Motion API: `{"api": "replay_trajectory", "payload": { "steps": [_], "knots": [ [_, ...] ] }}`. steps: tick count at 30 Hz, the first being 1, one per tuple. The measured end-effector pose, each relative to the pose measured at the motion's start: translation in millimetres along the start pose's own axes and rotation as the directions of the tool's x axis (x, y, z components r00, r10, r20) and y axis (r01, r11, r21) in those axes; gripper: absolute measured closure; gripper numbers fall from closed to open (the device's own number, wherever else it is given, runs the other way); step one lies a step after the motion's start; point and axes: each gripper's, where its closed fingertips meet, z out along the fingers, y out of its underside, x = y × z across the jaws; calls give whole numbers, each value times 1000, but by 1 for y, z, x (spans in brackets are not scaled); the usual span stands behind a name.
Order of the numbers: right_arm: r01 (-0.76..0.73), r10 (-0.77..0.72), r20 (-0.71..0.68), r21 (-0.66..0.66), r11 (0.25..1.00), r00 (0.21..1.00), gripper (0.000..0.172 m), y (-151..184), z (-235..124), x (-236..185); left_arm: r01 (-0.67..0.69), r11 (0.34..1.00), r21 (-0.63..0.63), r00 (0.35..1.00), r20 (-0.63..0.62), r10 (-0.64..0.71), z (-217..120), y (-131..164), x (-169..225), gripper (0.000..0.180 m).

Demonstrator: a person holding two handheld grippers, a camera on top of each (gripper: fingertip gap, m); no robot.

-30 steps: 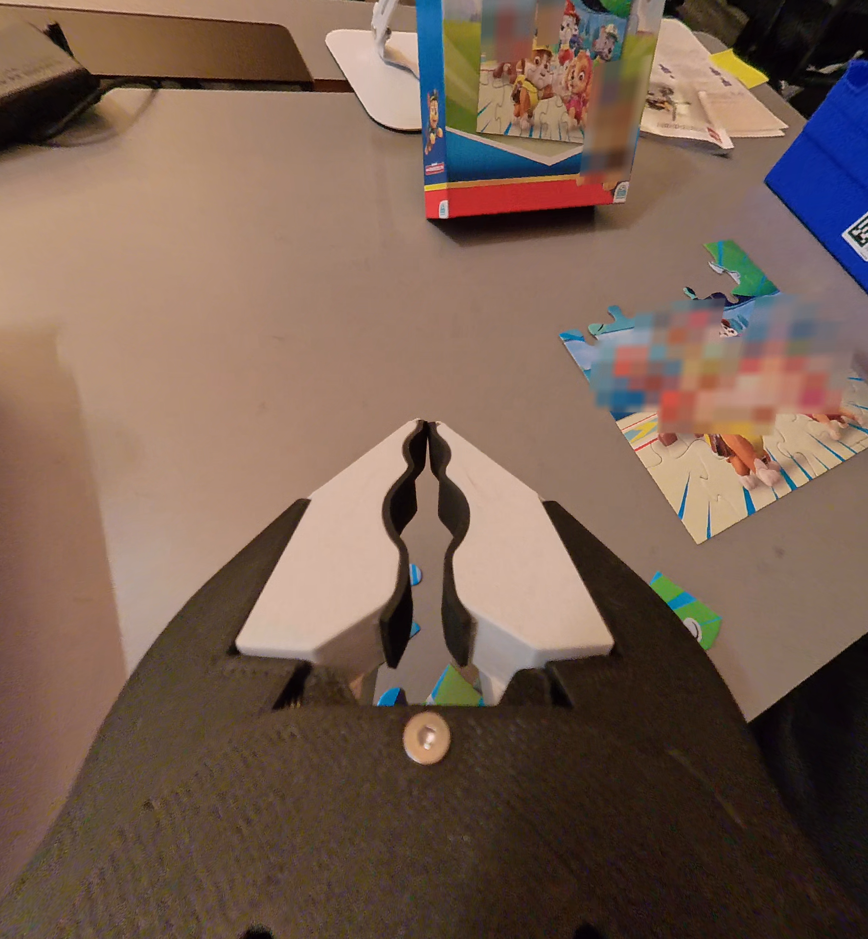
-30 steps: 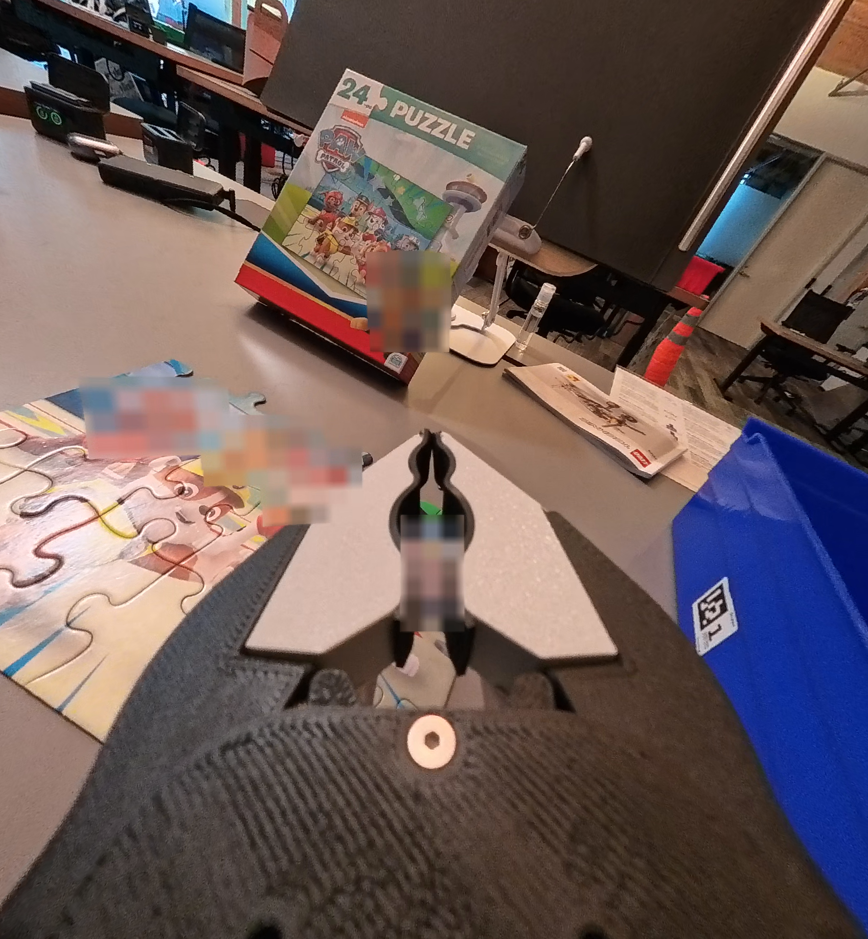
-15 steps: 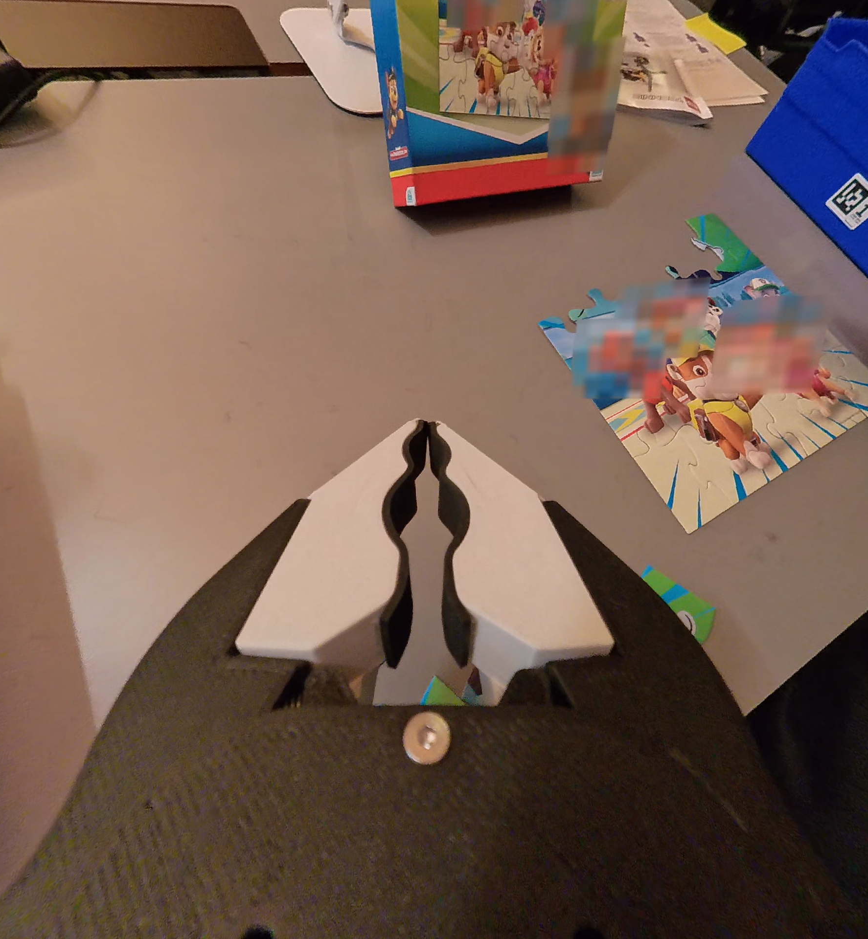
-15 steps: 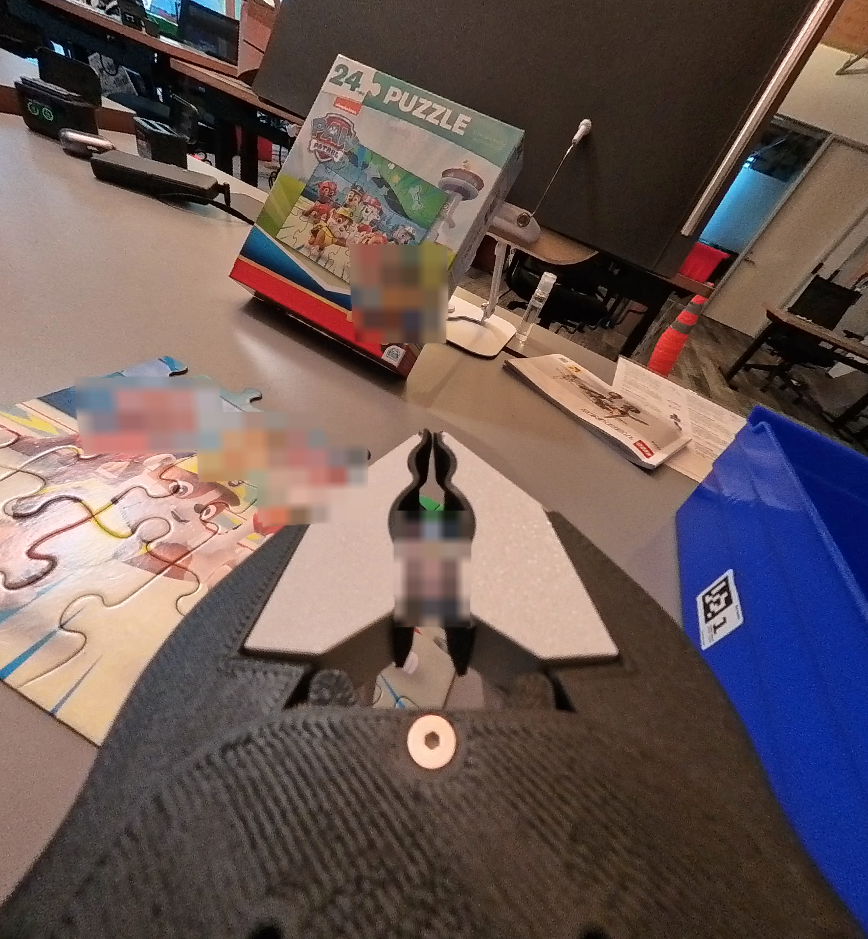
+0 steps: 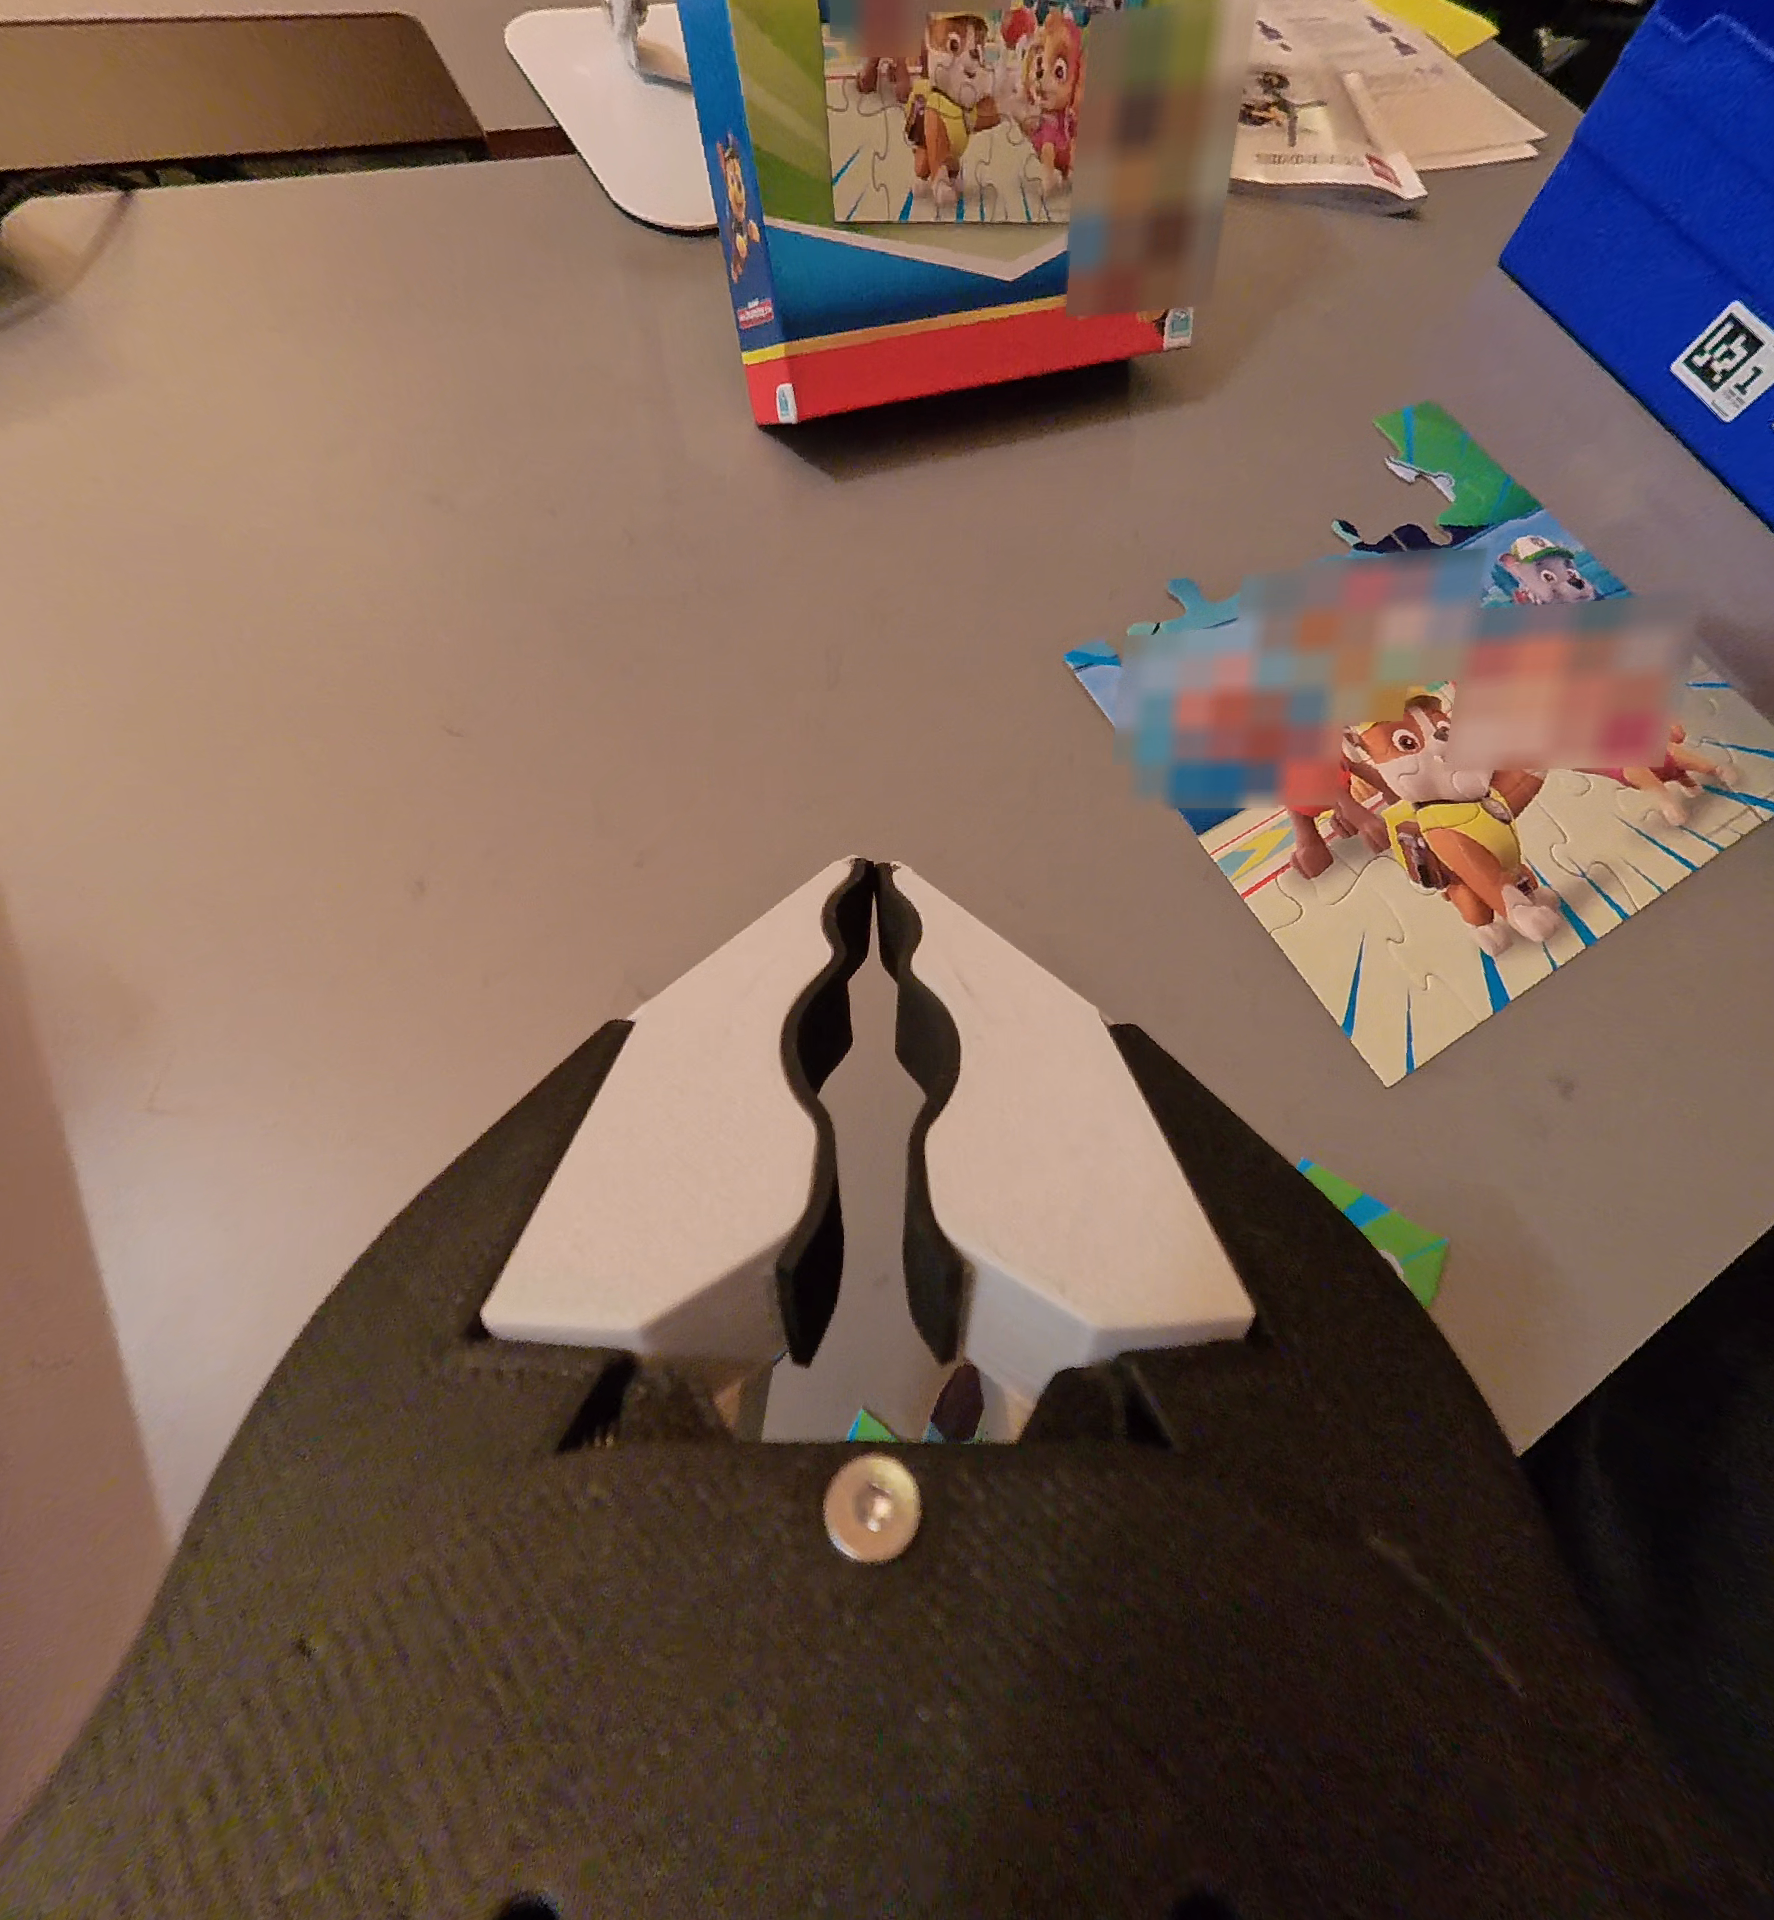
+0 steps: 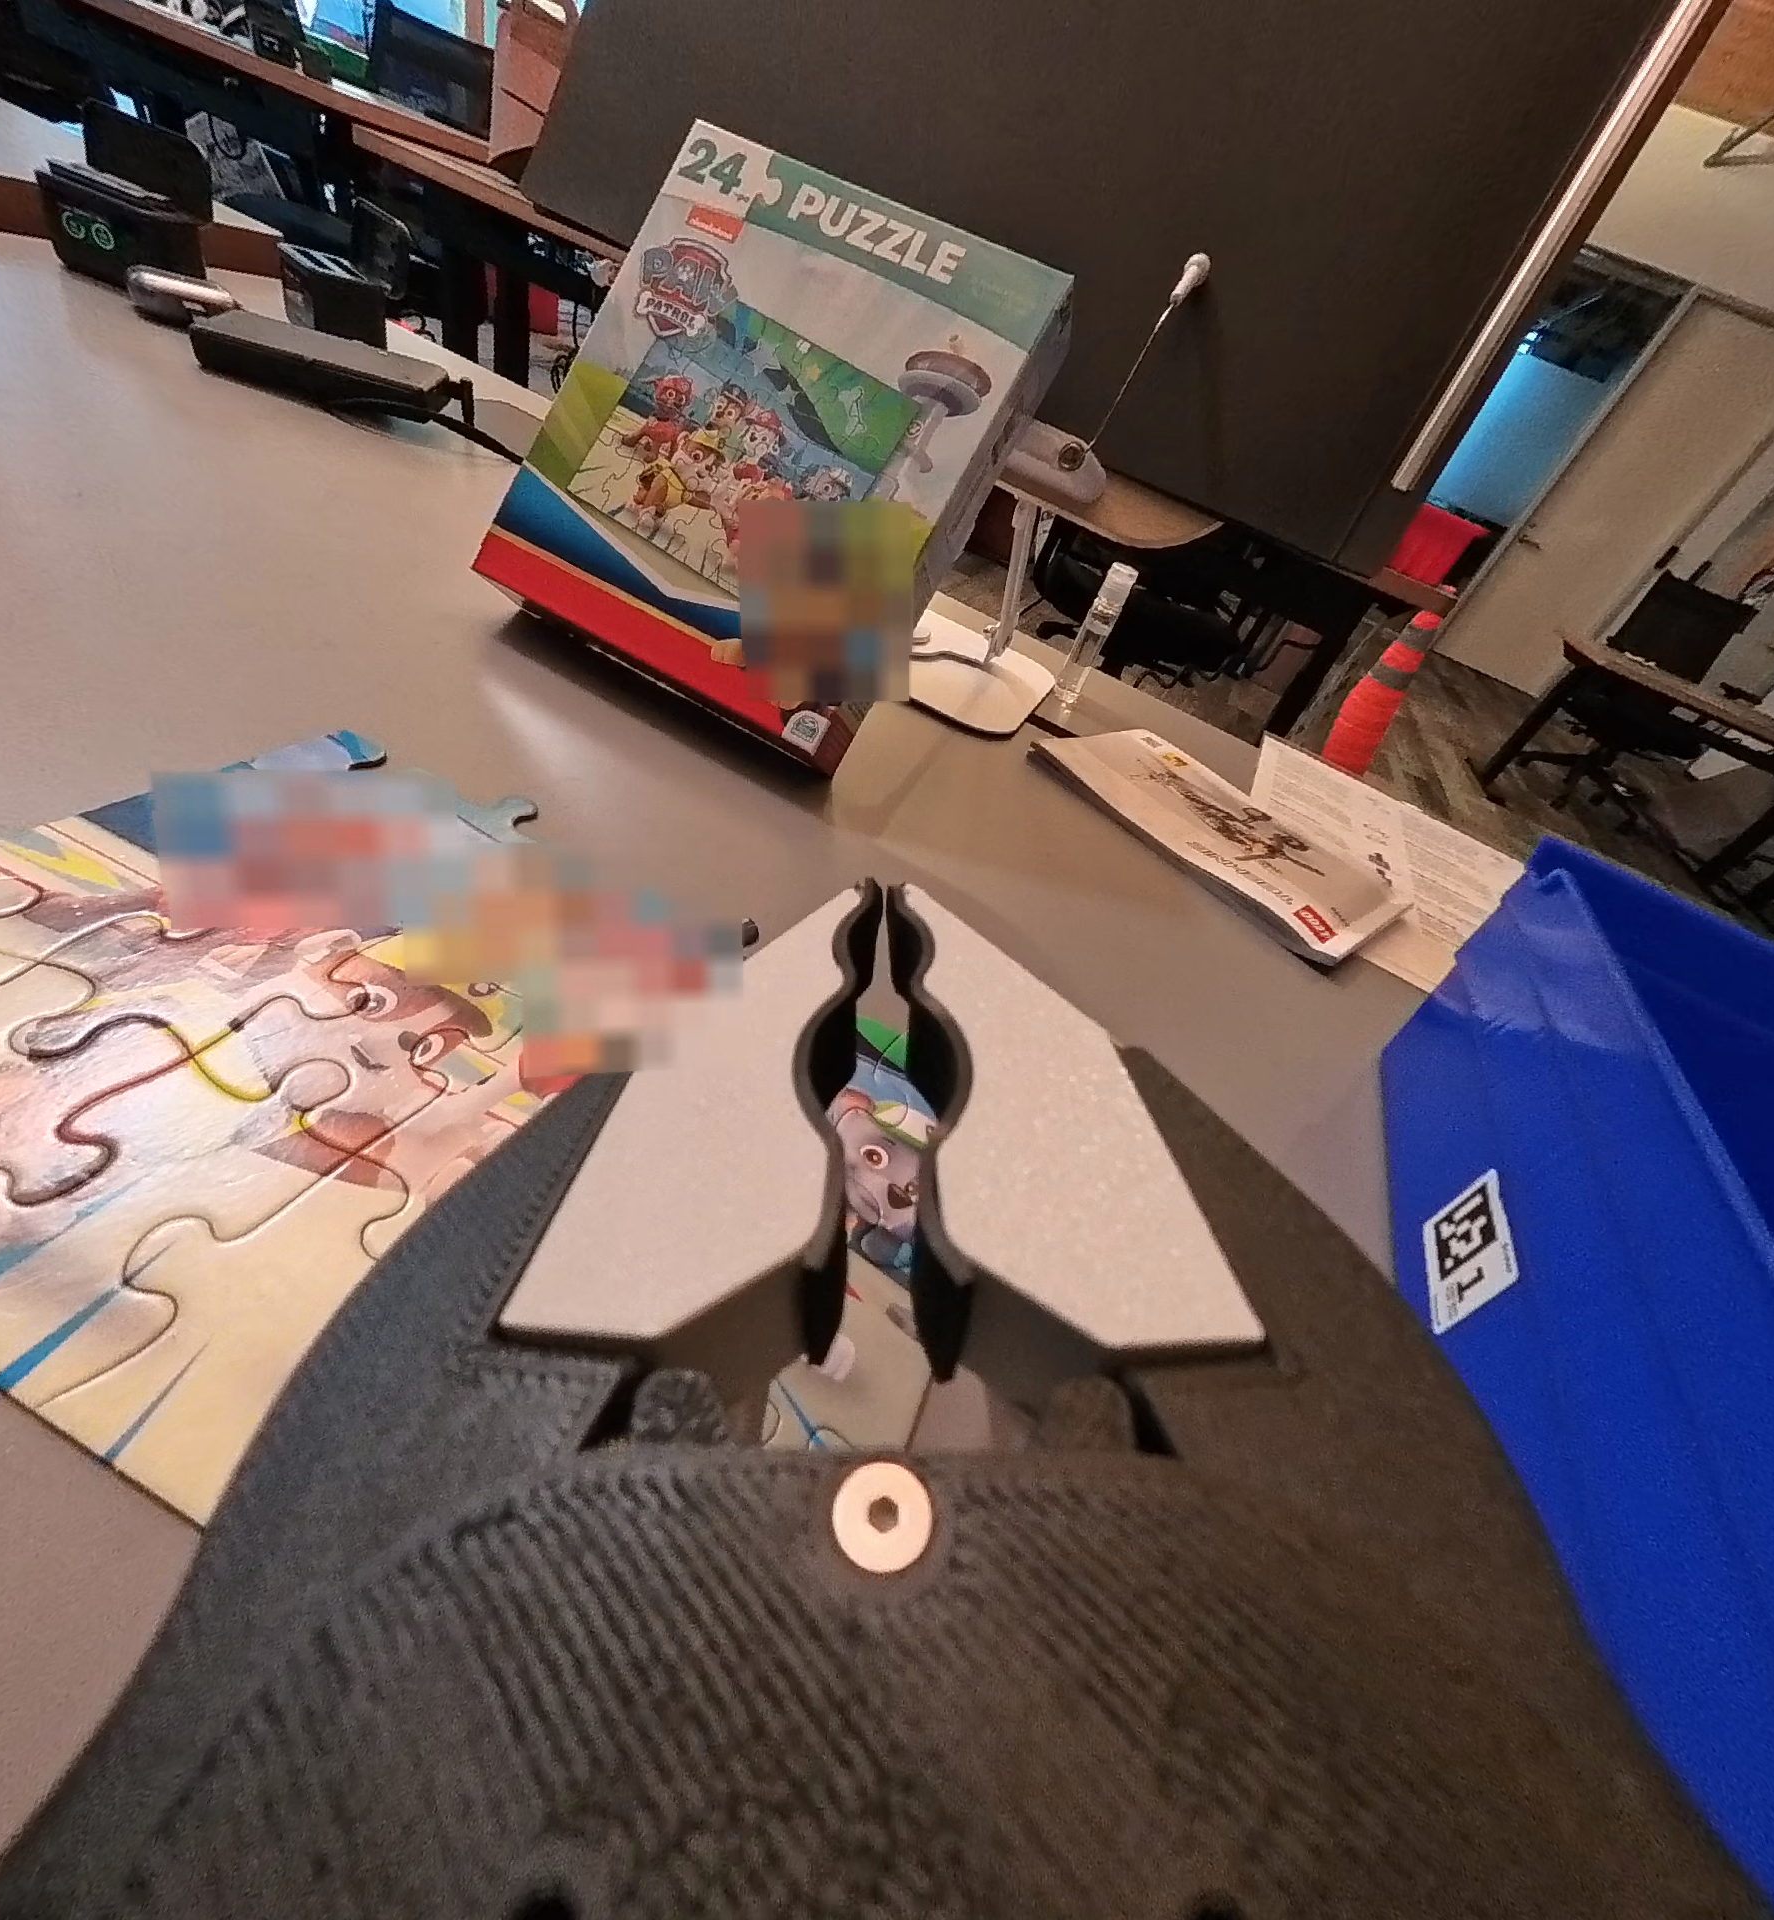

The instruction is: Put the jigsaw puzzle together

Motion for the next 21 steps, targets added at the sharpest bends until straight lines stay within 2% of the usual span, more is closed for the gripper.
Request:
{"api": "replay_trajectory", "payload": {
  "steps": [21],
  "knots": [
    [-12, 12, -3, 17, 1000, 1000, 172, -3, -2, 2, -35, 999, -17, 999, -9, 35, 6, -5, 10, 180]
  ]
}}
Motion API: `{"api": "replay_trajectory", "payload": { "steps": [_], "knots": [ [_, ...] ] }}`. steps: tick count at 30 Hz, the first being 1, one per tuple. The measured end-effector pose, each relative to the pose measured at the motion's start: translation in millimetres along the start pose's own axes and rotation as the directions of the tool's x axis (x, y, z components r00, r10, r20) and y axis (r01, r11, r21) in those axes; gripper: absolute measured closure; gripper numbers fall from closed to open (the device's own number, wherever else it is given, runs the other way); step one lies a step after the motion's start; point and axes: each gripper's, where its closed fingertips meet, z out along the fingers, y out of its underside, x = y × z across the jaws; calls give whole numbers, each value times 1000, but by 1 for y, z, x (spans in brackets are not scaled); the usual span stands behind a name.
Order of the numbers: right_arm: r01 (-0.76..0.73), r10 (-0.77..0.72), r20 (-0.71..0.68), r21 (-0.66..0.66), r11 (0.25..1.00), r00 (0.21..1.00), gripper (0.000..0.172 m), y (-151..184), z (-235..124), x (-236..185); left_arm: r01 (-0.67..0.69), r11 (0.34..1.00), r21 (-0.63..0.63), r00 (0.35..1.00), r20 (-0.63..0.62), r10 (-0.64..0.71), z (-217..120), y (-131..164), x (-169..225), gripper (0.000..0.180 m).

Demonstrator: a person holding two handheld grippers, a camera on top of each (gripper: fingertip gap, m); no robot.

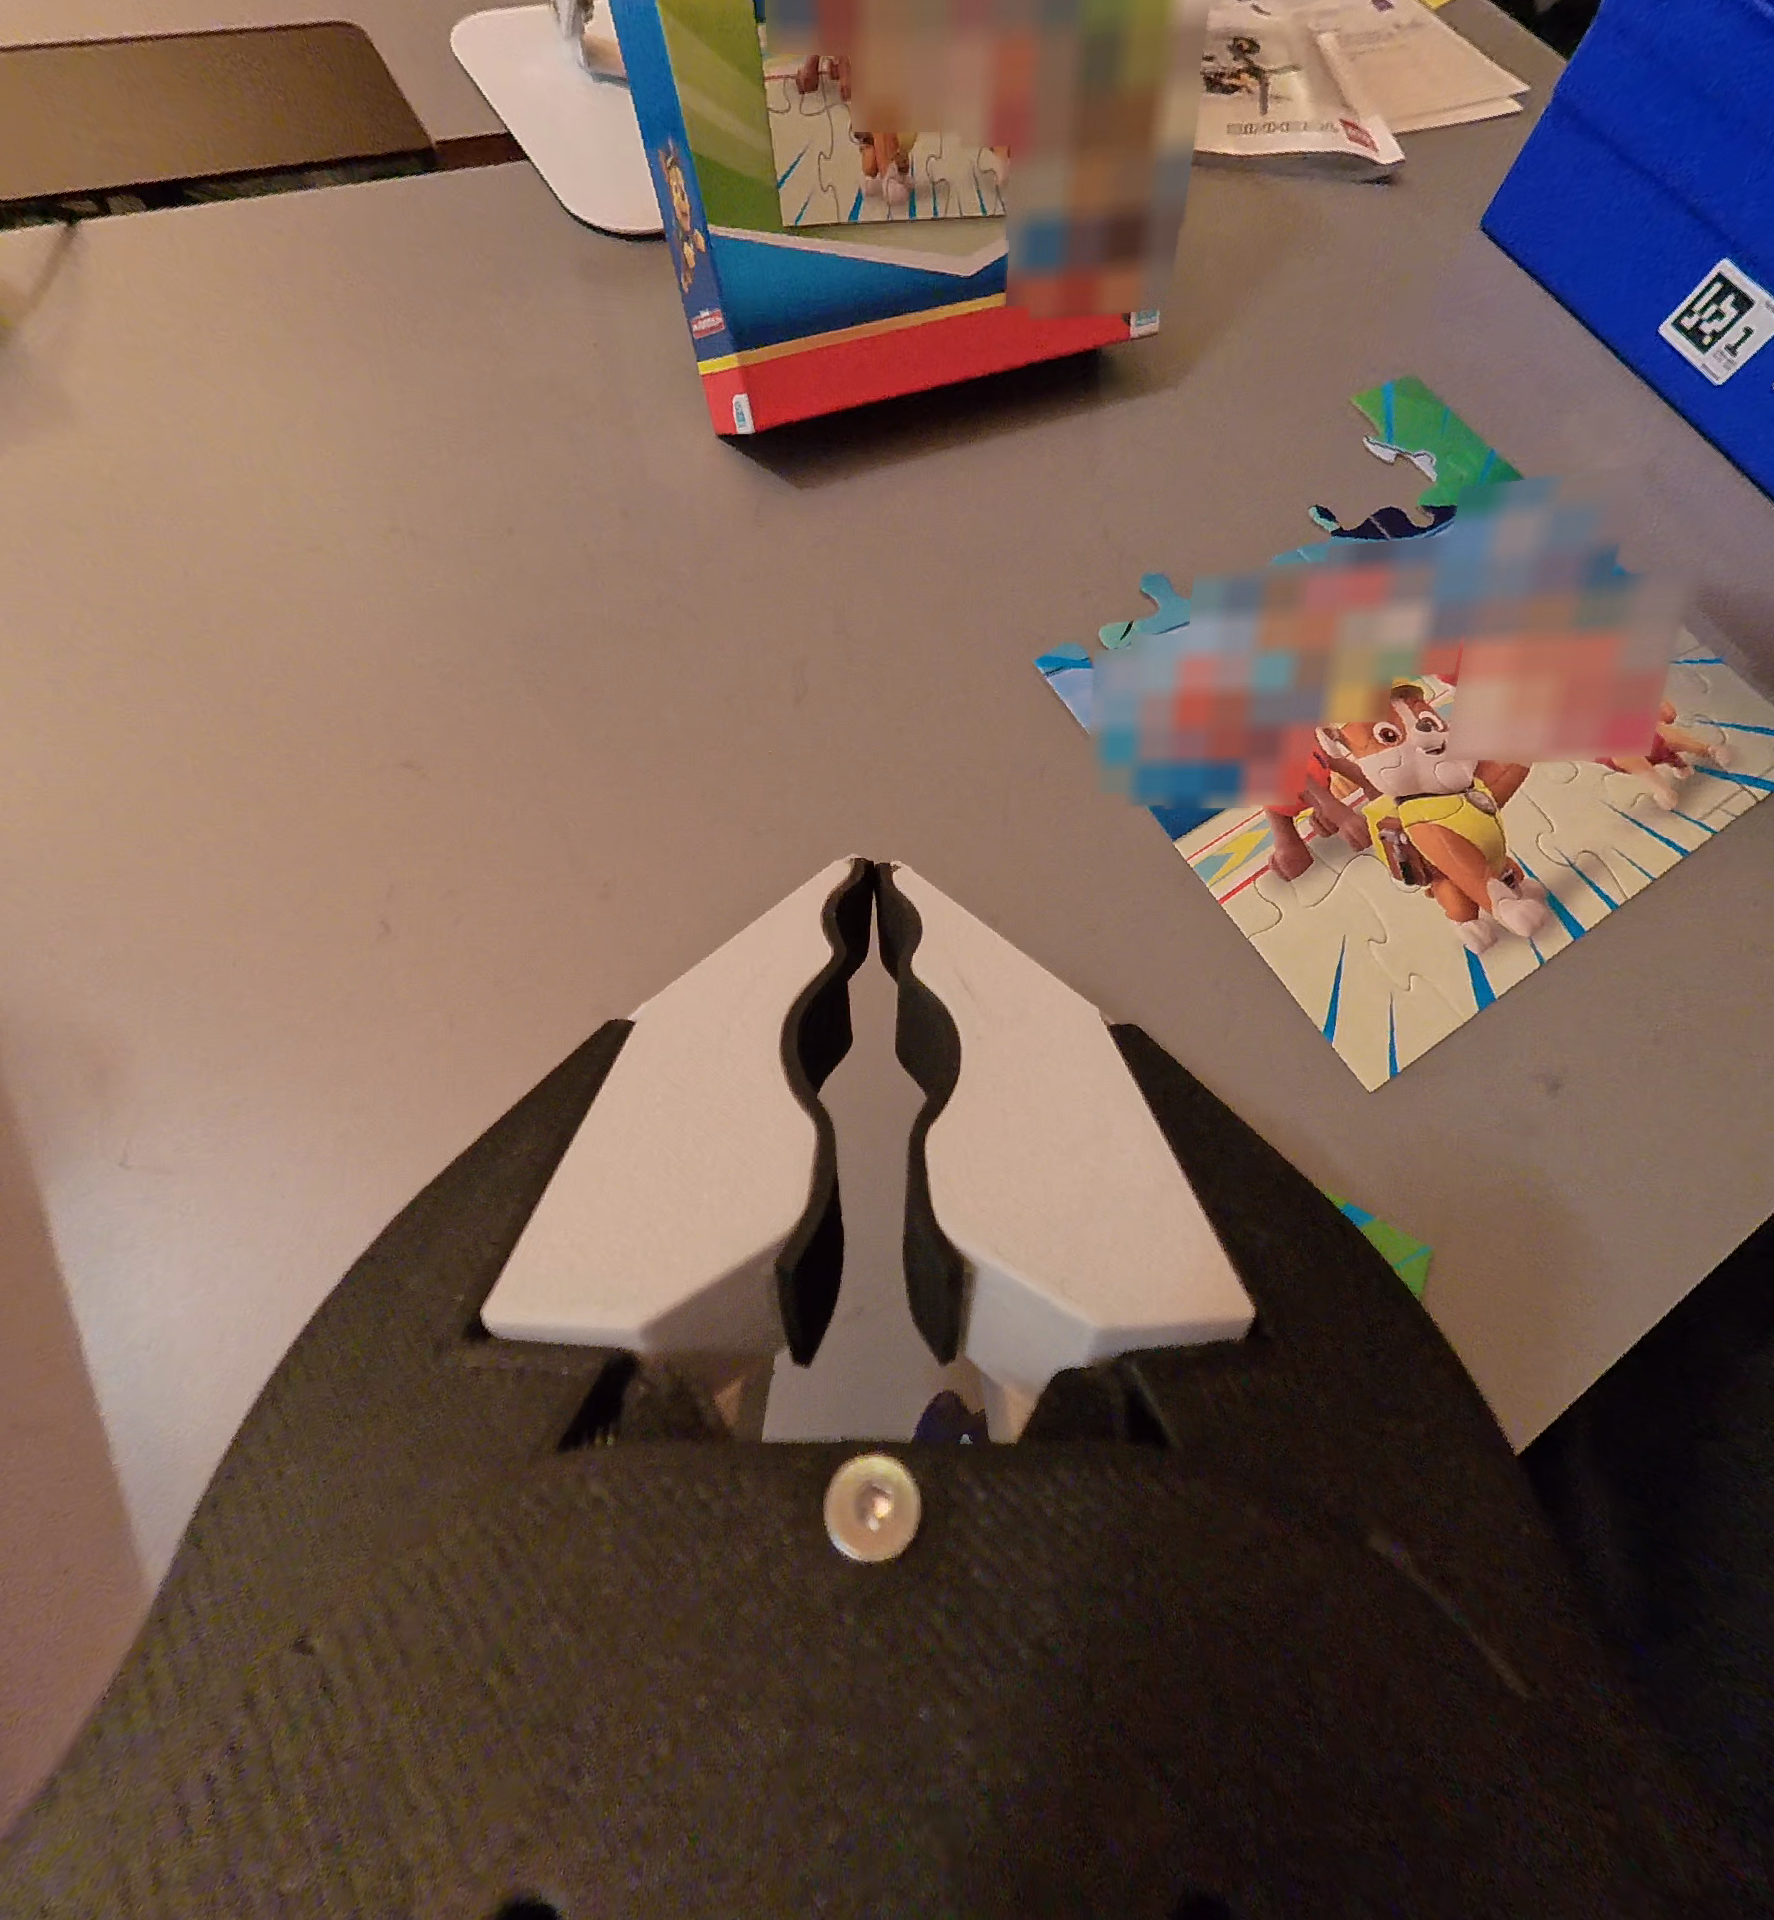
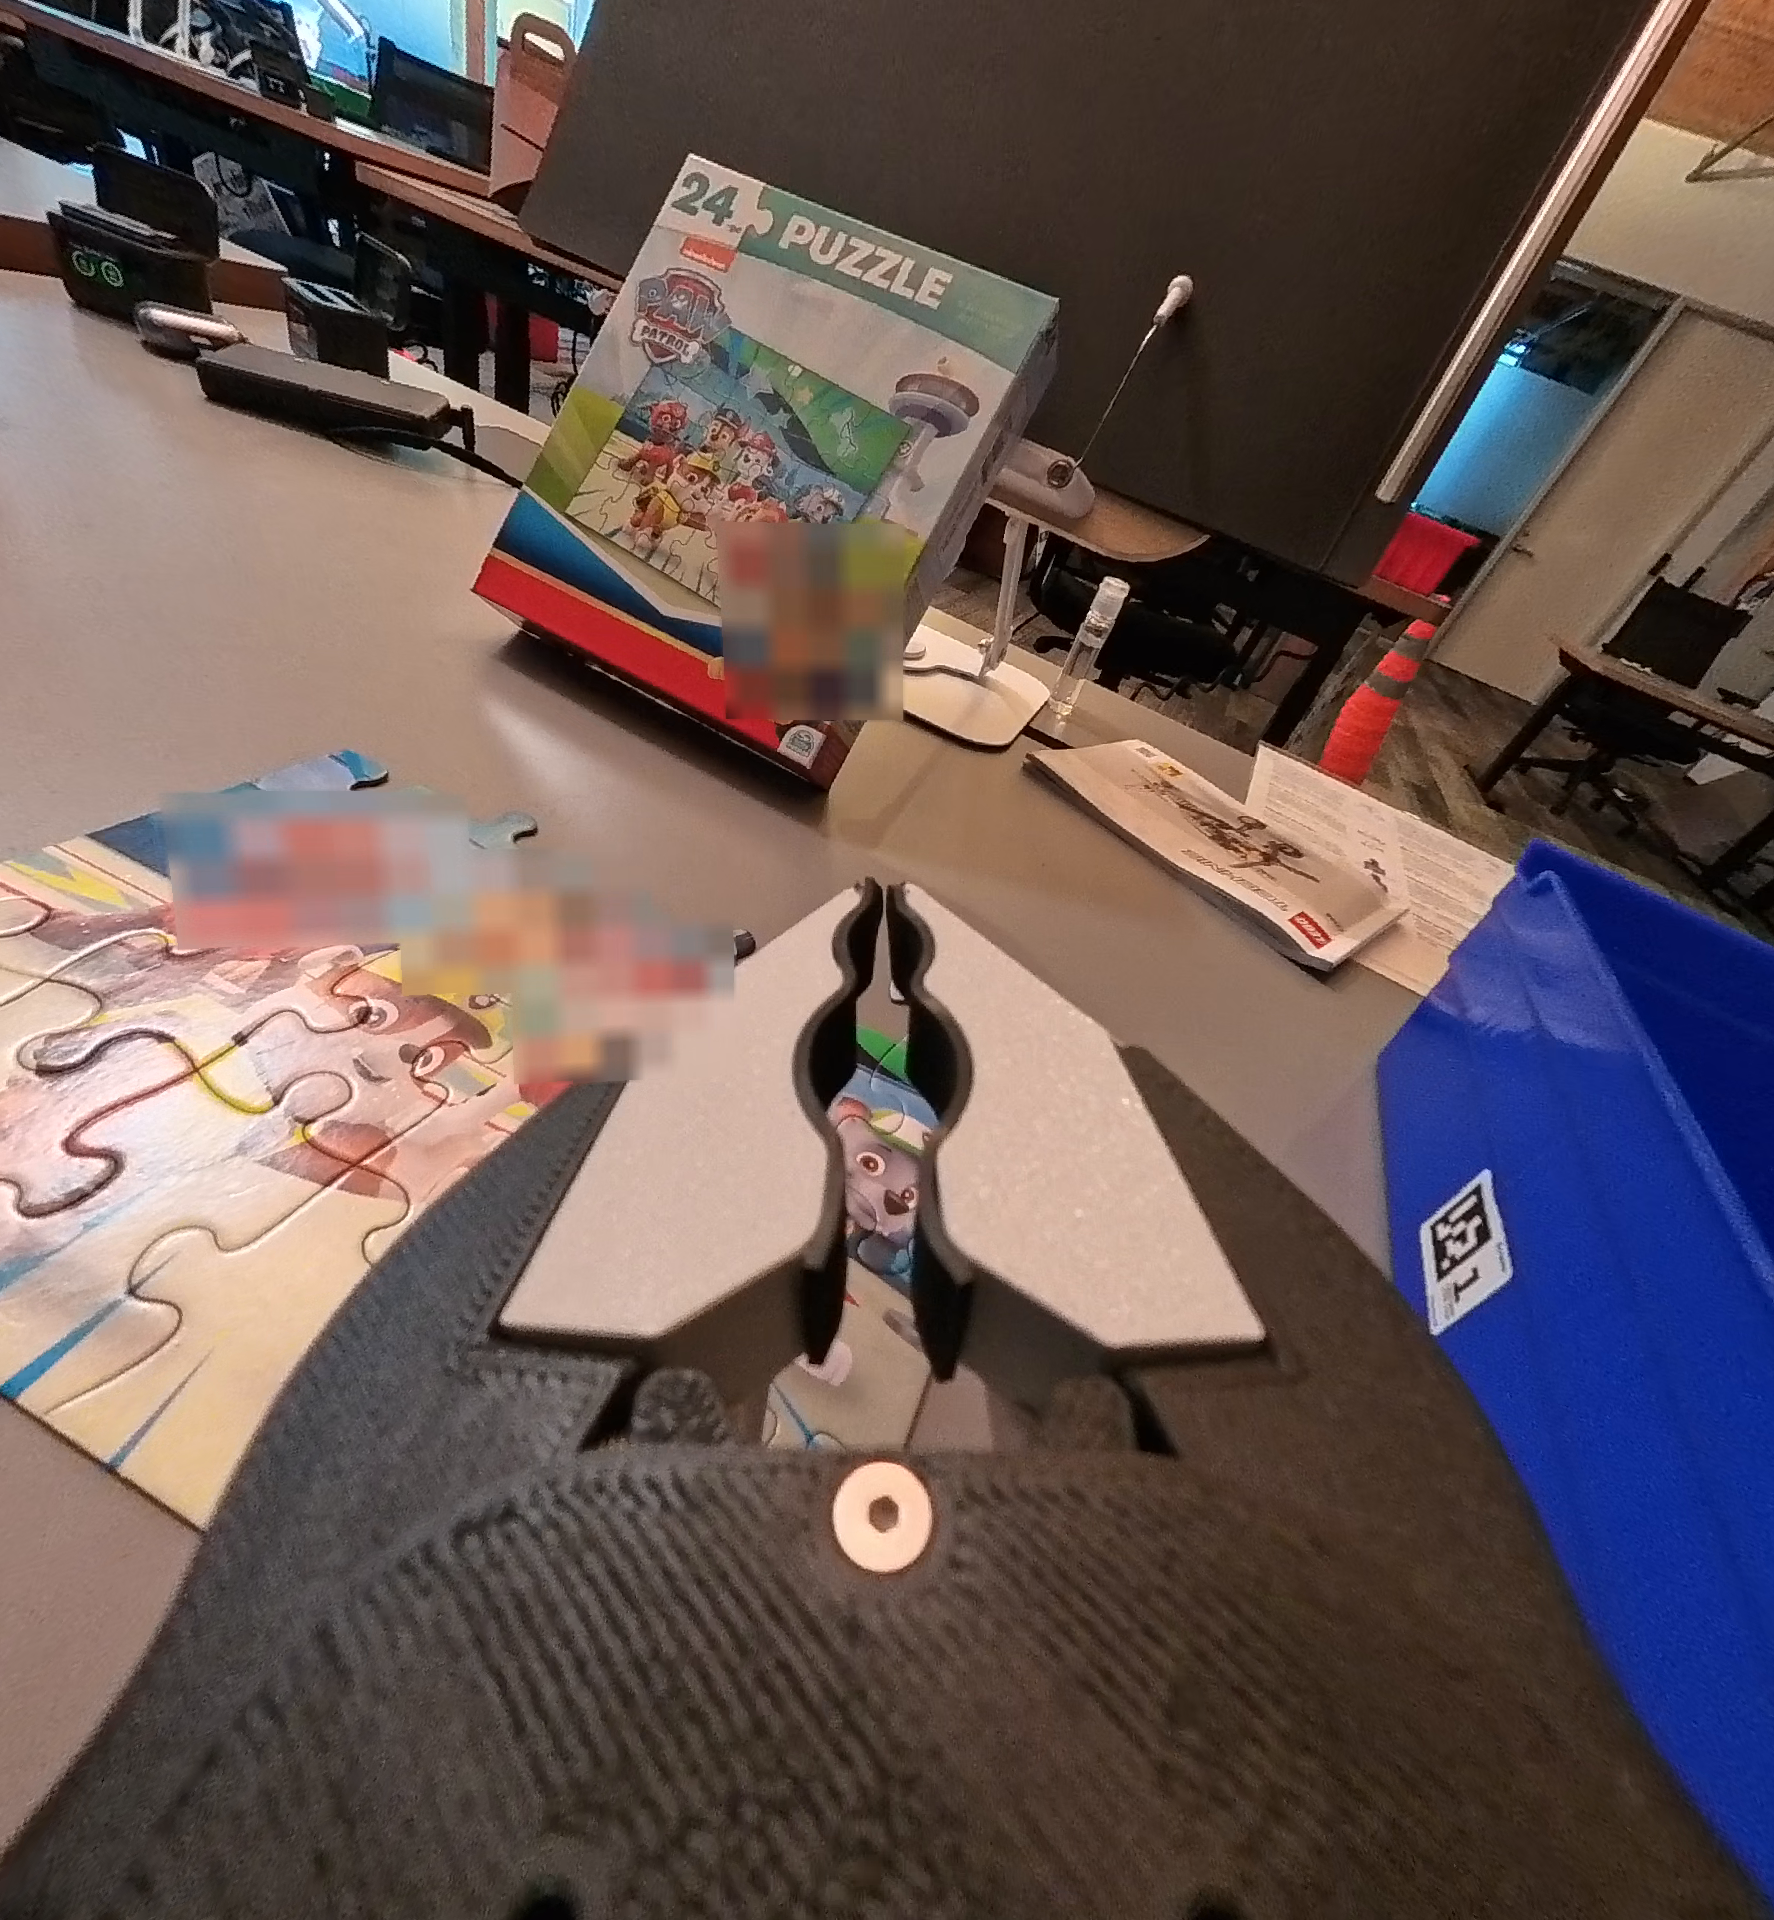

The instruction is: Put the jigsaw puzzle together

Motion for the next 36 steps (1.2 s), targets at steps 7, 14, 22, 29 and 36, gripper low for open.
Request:
{"api": "replay_trajectory", "payload": {
  "steps": [7, 14, 22, 29, 36],
  "knots": [
    [-1, 1, 3, 0, 1000, 1000, 172, 0, 0, 0, -8, 1000, -9, 1000, 1, 8, 0, 1, 2, 180],
    [1, -1, 2, 0, 1000, 1000, 172, 0, 0, -1, -14, 1000, -24, 998, -58, 13, 3, 4, 15, 180],
    [6, -6, 1, 3, 1000, 1000, 172, -1, 0, -1, -389, 866, -314, 875, -420, 241, -2, 87, 111, 141],
    [14, -14, 1, 12, 1000, 1000, 172, -3, -1, -2, -400, 832, -385, 874, -432, 221, -13, 121, 127, 134],
    [30, -30, 1, 19, 999, 1000, 172, -5, -2, -4, -353, 842, -408, 920, -316, 233, -14, 127, 116, 160]
  ]
}}
